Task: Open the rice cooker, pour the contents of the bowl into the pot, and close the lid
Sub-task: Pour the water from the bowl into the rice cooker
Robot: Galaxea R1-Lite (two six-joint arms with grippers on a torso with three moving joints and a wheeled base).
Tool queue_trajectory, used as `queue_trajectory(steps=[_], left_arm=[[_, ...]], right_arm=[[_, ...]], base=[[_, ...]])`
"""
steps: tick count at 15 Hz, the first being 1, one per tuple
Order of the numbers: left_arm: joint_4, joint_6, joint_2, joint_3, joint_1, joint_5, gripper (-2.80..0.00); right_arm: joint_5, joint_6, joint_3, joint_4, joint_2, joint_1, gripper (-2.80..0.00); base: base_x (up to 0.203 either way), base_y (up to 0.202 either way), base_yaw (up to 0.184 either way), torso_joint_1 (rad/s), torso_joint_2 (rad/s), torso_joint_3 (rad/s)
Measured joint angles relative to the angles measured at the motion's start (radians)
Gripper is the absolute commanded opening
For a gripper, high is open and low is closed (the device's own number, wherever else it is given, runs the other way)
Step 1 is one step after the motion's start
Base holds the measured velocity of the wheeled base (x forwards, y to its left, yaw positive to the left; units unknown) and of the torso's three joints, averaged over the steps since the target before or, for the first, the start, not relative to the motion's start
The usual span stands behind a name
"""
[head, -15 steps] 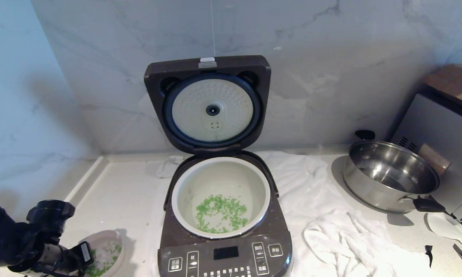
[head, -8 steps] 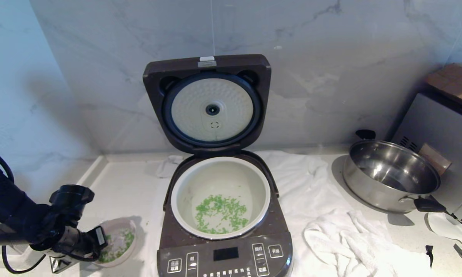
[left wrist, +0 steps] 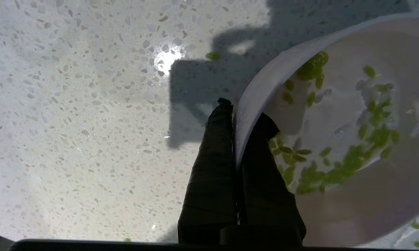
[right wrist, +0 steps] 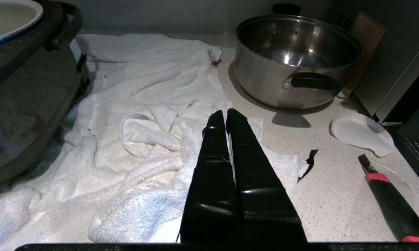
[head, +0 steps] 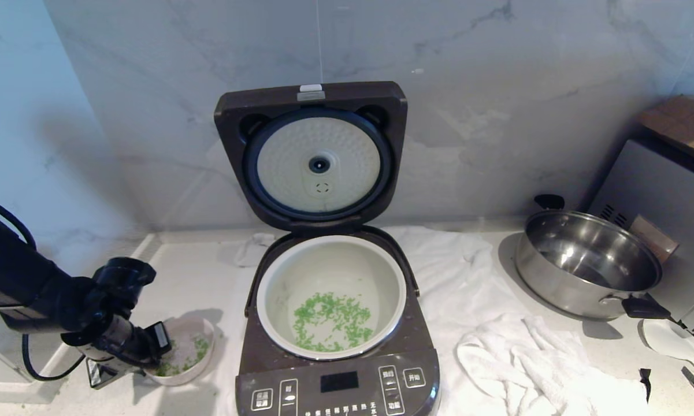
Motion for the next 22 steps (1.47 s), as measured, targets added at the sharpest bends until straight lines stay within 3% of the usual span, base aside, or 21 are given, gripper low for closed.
queue_trajectory(steps=[5,12,22], left_arm=[[0.172,-0.046,-0.009,-0.149,-0.025,-0.005,-2.8],[0.259,-0.075,-0.009,-0.282,-0.052,-0.007,-2.8],[0.5,-0.088,-0.005,-0.531,-0.058,-0.037,-2.8]], right_arm=[[0.0,0.0,0.0,0.0,0.0,0.0,-2.8],[0.0,0.0,0.0,0.0,0.0,0.0,-2.8],[0.0,0.0,0.0,0.0,0.0,0.0,-2.8]], base=[[0.0,0.0,0.0,0.0,0.0,0.0],[0.0,0.0,0.0,0.0,0.0,0.0],[0.0,0.0,0.0,0.0,0.0,0.0]])
